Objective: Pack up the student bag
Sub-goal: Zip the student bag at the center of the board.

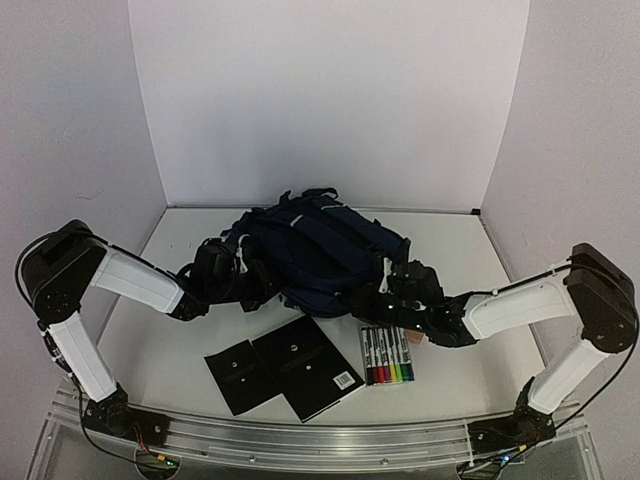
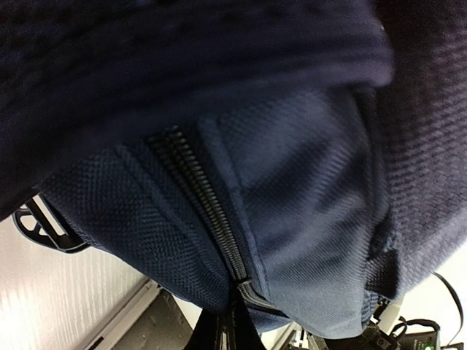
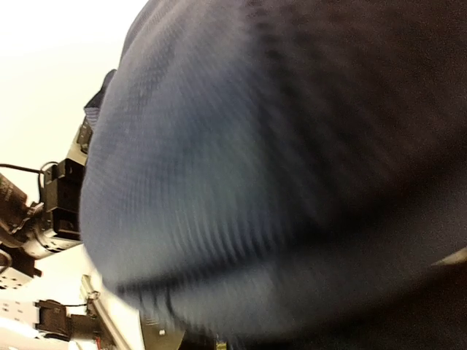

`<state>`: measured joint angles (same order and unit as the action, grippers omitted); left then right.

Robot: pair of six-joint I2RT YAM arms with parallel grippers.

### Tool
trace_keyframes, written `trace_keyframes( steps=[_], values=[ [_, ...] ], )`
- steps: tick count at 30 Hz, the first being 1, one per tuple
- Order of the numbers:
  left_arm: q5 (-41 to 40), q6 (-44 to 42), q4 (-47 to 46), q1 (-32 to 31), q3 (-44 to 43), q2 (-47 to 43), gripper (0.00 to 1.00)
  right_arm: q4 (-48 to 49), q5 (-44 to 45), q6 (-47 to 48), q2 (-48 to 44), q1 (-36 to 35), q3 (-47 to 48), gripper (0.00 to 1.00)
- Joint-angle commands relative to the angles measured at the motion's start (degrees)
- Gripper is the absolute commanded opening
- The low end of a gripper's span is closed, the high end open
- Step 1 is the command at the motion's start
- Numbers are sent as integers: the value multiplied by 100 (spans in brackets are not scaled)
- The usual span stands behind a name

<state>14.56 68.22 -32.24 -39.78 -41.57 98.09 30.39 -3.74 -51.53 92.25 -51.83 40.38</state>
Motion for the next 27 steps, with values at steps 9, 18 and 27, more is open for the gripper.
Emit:
trace_keyframes(
  steps=[9, 18, 27],
  values=[
    [-59, -940, 1206, 1543, 349, -1422, 0, -182, 636, -613, -141, 80, -348, 0],
    [781, -1775, 1990, 2659, 99, -1693, 0, 237, 563, -824, 1, 263, -315, 0],
    [2117, -2498, 1540, 3705, -715, -642, 0, 583, 277, -219, 233, 262, -96, 0]
  ],
)
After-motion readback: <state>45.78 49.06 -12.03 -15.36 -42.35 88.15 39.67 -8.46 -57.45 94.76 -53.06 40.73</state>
